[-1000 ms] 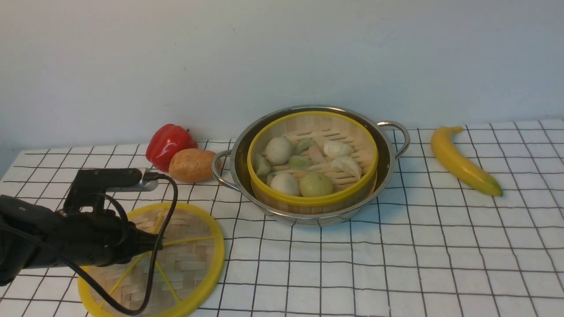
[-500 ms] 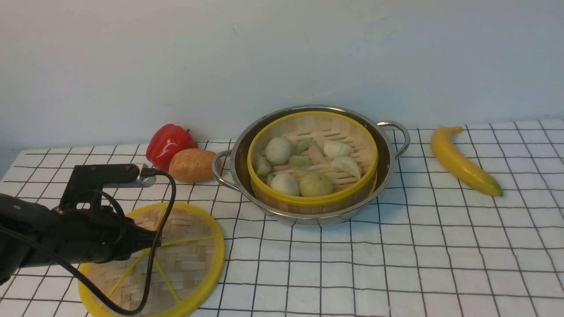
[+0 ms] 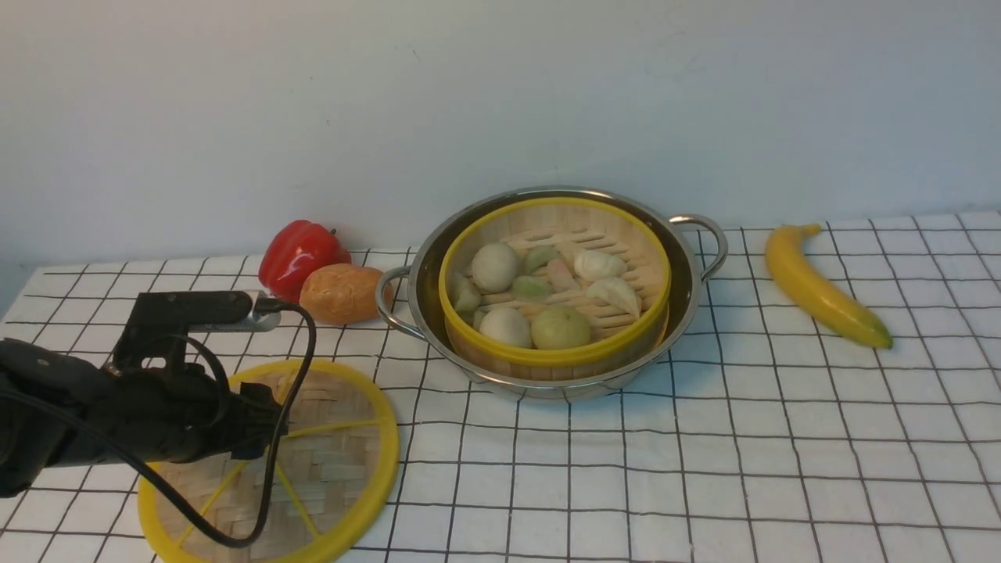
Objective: Place the steamer in the pot on the white tablecloth, and put the lid on the steamer.
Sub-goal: 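Grasp the bamboo steamer lid lying on the table by its centre knob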
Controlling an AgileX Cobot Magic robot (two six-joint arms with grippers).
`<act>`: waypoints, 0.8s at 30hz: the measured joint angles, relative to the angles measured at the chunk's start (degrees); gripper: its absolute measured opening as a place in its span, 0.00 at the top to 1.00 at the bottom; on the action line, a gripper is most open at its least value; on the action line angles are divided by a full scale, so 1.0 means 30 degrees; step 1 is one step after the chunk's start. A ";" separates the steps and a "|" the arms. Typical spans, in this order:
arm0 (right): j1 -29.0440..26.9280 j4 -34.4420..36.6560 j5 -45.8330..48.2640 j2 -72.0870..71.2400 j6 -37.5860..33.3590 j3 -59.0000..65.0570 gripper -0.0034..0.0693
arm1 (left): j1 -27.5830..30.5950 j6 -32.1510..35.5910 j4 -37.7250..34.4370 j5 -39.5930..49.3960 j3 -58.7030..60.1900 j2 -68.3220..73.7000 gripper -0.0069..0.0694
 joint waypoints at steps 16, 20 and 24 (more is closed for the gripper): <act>0.0000 0.0000 0.0000 0.0000 -0.0077 0.0000 0.33 | 0.0000 0.0042 -0.0041 0.0930 -0.0409 0.0000 0.51; 0.0000 0.0000 0.0000 0.0000 -0.0077 0.0000 0.33 | 0.0000 0.0042 -0.0003 0.1023 -0.0409 0.0005 0.51; 0.0000 0.0000 0.0000 0.0000 -0.0077 0.0000 0.33 | 0.0000 0.0042 0.0070 0.1188 -0.0409 0.0021 0.51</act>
